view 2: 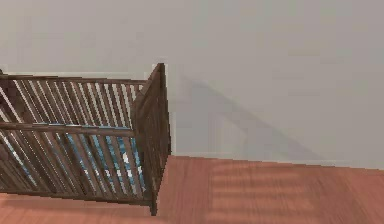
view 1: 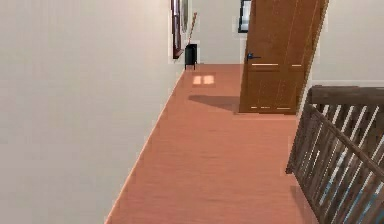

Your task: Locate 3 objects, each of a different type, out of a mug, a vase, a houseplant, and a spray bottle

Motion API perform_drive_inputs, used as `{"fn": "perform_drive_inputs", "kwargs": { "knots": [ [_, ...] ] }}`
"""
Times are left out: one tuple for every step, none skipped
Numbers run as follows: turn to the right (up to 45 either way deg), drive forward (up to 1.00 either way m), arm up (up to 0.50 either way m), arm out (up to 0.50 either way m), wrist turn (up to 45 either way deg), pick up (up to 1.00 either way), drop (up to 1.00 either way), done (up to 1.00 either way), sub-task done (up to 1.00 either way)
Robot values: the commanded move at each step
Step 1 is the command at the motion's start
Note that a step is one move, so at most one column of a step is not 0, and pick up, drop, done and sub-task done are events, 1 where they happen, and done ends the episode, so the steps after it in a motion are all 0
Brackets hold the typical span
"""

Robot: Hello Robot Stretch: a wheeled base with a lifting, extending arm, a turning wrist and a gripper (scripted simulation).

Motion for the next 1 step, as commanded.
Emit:
{"fn": "perform_drive_inputs", "kwargs": {
  "knots": [
    [3.0, 0.0, 0.0, 0.0, 0.0, 0.0, 0.0, 0.0, 0.0]
  ]
}}
